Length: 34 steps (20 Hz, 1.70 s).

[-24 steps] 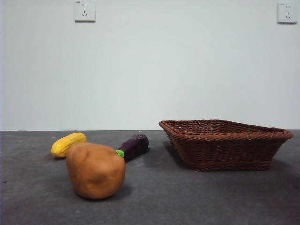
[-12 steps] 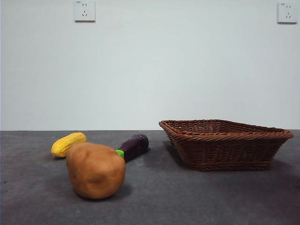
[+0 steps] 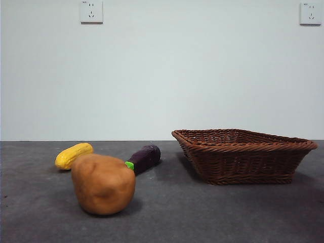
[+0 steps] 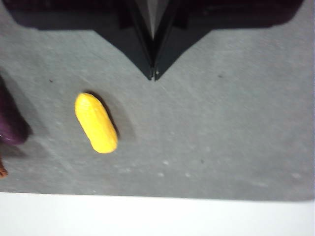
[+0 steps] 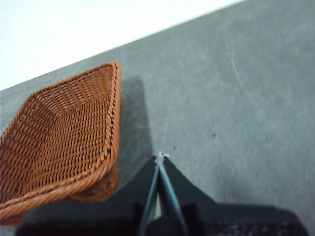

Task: Help me put the vegetables on the table into the basket

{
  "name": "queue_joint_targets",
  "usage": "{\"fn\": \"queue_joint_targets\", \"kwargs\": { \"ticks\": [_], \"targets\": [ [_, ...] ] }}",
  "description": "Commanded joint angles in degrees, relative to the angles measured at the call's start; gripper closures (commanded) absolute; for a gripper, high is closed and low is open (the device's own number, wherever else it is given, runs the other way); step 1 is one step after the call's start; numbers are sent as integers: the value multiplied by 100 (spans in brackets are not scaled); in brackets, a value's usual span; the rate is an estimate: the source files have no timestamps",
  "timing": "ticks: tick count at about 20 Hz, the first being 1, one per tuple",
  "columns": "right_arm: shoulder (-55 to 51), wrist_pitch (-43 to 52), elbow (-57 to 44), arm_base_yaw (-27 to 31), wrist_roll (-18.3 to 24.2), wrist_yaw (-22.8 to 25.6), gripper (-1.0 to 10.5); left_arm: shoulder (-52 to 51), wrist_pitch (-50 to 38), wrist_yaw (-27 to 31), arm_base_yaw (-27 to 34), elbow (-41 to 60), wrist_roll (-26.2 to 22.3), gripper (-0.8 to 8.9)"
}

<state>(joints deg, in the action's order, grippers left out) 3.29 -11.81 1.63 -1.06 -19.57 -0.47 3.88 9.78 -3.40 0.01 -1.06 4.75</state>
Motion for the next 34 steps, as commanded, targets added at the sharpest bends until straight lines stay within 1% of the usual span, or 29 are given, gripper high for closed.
{"fn": "queue_joint_targets", "kwargs": {
  "ticks": [1,7,9,11,12,14,16,17,20,22,23,24,25,28,29,31,32,33,34],
  "targets": [
    [131,-140,184,-4,-470,-15,956,162,-20,-214,15,-44,350,820],
    [789,-168,796,-4,-490,-20,955,887,-22,-304,15,-603,750,820],
    [1322,-168,1163,-4,-485,-28,955,1403,-35,-304,15,-973,929,820],
    [1987,-203,1543,-4,-479,-232,955,1998,-31,-317,15,-1375,1056,820],
    [2380,-299,1759,-4,-459,-393,955,2315,-7,-411,15,-1602,1069,820],
    [3230,-627,2277,-4,-420,-774,954,2933,-2,-872,15,-2059,1073,818],
    [4065,-1080,2863,-4,-420,-1198,947,3543,-2,-1510,15,-2505,1071,818],
    [4365,-1250,3099,-4,-422,-1303,947,3770,-2,-1707,15,-2664,1071,818],
    [5112,-1749,3816,-4,-437,-1325,947,4422,26,-2492,15,-3060,1071,818],
    [5396,-2009,4179,-4,-420,-1410,947,4723,155,-2859,17,-3285,1069,818],
    [5515,-2048,4328,-4,-306,-1578,947,4850,280,-2889,15,-3405,1071,818],
    [5670,-2118,4529,-4,-83,-1856,946,4986,468,-2896,17,-3554,1069,818],
    [5818,-2194,4708,-4,74,-2035,944,5097,636,-2898,15,-3689,1067,818],
    [6496,-2605,5414,-7,352,-2052,931,5482,1167,-2905,15,-4168,981,818],
    [6758,-2743,5652,-7,442,-2044,855,5608,1362,-2924,15,-4334,903,818],
    [7324,-3025,6127,-7,629,-2048,575,5847,1808,-2964,15,-4651,662,813],
    [7619,-3171,6369,-7,752,-2048,463,5971,2028,-2966,7,-4795,549,813],
    [7923,-3316,6610,-13,874,-2055,393,6100,2286,-2962,-4,-4944,411,813],
    [8227,-3460,6843,-13,990,-2055,370,6225,2511,-2964,-7,-5075,271,813]
  ]
}}
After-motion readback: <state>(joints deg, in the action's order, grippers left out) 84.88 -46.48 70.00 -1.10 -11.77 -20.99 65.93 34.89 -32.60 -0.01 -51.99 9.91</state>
